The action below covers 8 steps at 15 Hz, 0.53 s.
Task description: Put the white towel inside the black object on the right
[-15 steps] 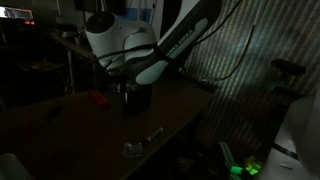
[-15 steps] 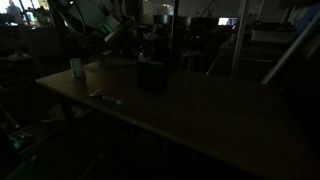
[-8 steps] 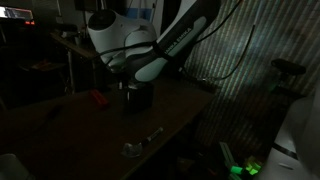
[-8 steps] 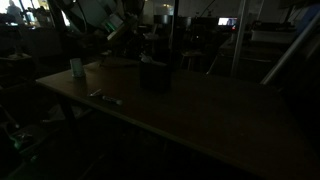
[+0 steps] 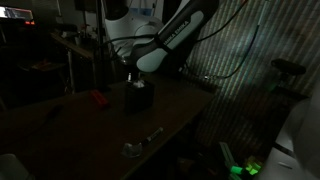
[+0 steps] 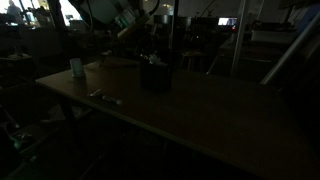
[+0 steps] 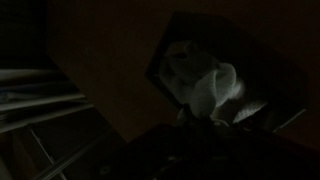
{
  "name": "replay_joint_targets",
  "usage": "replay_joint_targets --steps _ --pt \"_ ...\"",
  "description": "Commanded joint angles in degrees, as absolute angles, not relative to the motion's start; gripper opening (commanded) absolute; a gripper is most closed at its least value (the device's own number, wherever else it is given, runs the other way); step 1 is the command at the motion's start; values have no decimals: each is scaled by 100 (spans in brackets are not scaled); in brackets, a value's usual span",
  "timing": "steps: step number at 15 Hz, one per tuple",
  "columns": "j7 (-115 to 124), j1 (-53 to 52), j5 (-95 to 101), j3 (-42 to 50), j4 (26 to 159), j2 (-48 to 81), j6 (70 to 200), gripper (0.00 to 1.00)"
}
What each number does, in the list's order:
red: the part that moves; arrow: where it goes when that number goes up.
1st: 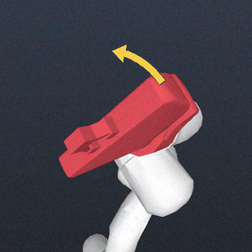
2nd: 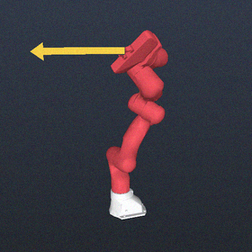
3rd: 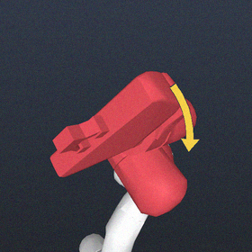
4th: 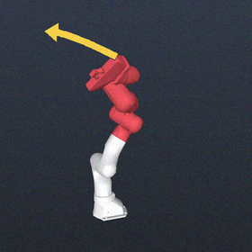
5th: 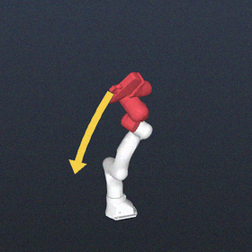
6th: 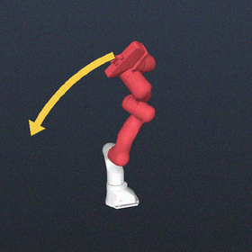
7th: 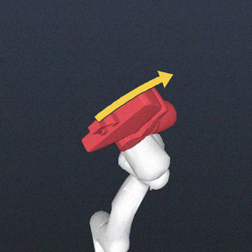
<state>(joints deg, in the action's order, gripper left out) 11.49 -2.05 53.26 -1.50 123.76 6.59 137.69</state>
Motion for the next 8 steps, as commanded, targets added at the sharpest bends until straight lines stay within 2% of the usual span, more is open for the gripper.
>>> replay_joint_targets --steps 1,8 --pt "864 -80 4741 -55 12175 770 13738 2" --pt "79 51 2899 -51 11968 1094 13718 2"
